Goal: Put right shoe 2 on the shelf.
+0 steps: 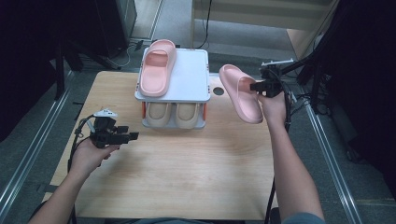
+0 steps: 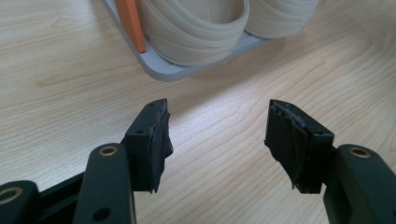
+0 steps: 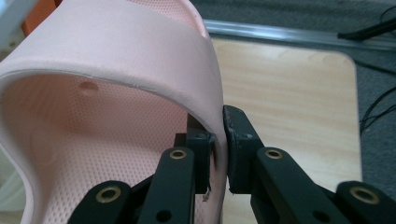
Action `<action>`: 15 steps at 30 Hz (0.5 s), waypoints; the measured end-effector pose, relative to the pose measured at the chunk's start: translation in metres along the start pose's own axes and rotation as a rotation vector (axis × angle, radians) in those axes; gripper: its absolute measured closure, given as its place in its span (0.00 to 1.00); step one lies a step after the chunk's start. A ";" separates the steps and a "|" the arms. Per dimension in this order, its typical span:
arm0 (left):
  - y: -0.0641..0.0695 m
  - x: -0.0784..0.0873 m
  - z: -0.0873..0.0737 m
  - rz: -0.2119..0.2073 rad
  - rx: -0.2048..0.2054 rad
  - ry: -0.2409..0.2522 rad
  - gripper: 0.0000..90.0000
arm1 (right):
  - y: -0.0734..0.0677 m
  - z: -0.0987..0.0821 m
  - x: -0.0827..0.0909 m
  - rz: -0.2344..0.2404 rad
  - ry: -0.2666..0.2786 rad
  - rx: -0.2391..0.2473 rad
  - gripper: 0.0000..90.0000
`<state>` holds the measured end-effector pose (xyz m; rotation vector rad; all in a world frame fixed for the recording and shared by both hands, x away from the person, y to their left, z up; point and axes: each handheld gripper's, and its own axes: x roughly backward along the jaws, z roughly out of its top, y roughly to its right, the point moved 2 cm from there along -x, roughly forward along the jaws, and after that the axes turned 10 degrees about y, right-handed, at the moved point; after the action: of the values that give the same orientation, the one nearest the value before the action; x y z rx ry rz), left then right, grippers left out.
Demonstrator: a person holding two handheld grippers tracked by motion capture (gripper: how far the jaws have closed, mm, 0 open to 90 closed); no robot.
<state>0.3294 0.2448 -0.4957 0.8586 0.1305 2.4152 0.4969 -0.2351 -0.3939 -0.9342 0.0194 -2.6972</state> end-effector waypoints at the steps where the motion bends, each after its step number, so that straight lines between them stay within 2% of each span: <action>1: 0.000 0.000 0.000 0.002 -0.001 0.001 0.44 | -0.002 0.006 0.002 -0.002 0.000 0.002 0.91; 8: 0.001 -0.002 0.001 -0.003 -0.004 0.000 0.44 | -0.014 0.044 0.015 0.002 0.024 0.003 0.91; 15: 0.003 -0.003 0.001 -0.005 -0.009 -0.004 0.44 | -0.039 0.074 0.019 0.010 0.041 0.047 0.91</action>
<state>0.3304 0.2410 -0.4960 0.8583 0.1196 2.4073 0.5173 -0.1974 -0.3204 -0.8629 -0.0308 -2.6952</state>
